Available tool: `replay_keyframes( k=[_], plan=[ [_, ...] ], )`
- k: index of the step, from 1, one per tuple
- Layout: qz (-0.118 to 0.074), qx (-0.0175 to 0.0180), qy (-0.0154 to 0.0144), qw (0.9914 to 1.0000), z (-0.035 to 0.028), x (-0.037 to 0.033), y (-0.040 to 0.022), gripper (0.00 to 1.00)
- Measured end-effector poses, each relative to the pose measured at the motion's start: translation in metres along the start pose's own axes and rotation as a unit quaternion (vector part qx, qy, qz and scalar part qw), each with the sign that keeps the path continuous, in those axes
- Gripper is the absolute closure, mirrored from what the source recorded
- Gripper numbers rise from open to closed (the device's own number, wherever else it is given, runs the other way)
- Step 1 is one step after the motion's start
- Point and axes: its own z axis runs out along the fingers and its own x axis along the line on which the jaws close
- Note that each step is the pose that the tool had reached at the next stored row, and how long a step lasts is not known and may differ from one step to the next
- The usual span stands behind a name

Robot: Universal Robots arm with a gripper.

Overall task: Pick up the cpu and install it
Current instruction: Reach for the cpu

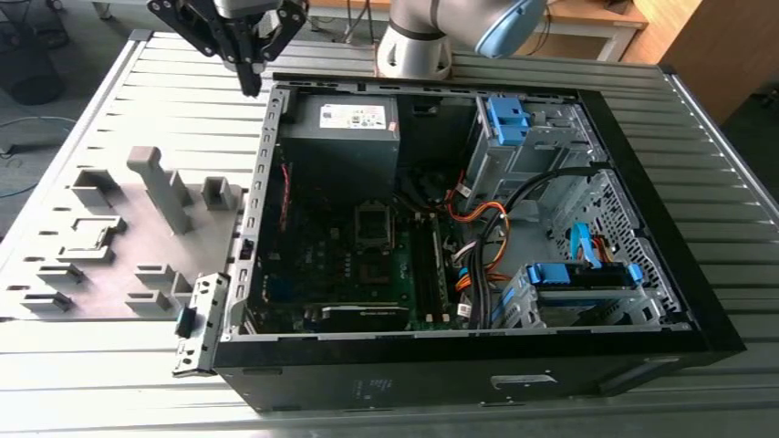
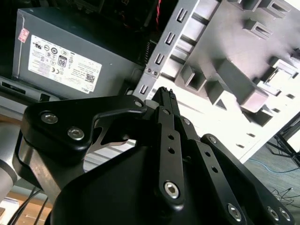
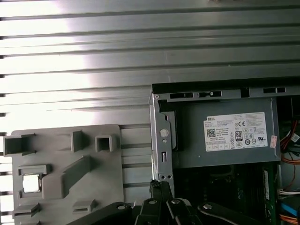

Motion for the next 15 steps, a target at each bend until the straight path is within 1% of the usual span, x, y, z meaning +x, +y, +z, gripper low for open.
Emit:
replay_keyframes(
  k=[15],
  plan=[
    [0.0,0.0,0.0,1.0,-0.0007,0.0291,-0.0021,0.89]
  ],
)
